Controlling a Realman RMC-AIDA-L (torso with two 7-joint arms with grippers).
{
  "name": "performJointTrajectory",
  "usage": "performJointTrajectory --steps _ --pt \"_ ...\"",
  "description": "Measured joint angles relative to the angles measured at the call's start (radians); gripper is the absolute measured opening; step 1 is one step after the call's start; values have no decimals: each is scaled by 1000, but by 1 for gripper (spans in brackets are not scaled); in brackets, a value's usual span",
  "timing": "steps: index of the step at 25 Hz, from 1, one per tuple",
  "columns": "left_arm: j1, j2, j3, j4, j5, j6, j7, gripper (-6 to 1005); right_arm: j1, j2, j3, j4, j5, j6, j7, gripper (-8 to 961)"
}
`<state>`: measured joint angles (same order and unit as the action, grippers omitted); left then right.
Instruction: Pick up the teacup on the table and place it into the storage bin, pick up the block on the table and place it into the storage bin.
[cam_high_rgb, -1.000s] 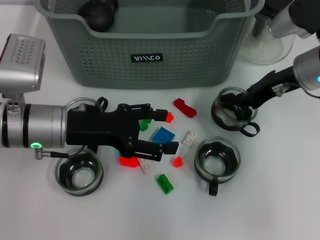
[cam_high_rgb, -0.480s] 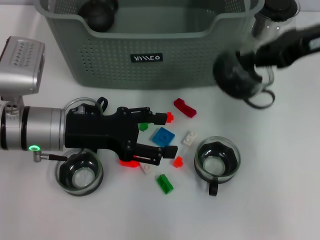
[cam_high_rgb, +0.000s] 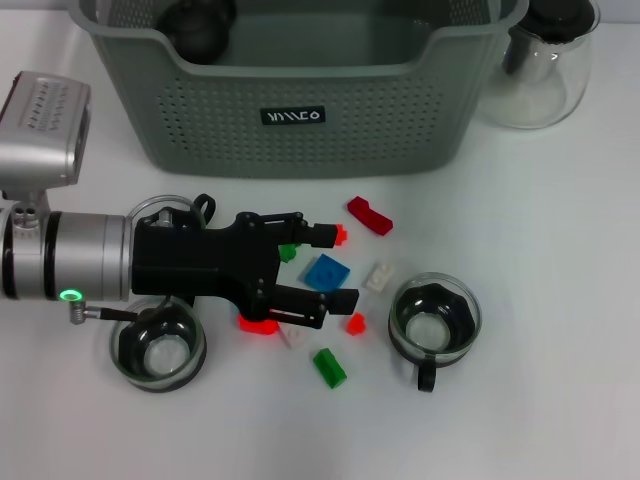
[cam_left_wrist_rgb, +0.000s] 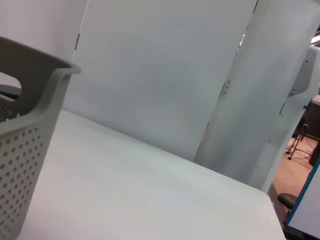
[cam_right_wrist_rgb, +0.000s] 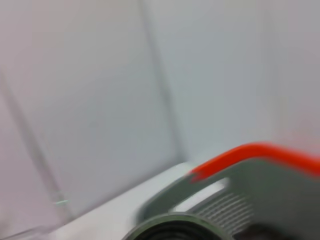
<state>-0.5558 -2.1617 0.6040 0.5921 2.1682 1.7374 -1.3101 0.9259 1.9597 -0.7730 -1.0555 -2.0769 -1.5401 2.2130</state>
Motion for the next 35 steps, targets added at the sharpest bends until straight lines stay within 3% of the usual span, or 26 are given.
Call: performJointTrajectory --steps 6,11,16,19,23,35 --pt "-1 -1 -3 0 -2 0 -1 857 164 21 -96 158 -241 306 31 66" --pt "-5 -1 -6 0 -2 3 -2 856 282 72 -163 337 -447 574 51 64" --pt "-6 -1 -10 0 -5 4 -3 854 353 129 -256 509 -649 837 103 71" --pt "-6 1 -10 0 -6 4 -3 853 373 140 -327 581 -705 922 136 79" --pt "-4 2 -10 0 -12 3 -3 852 378 139 -396 613 -714 945 171 89" --pt "1 2 -10 0 -15 3 2 849 372 132 -405 607 -757 809 195 120"
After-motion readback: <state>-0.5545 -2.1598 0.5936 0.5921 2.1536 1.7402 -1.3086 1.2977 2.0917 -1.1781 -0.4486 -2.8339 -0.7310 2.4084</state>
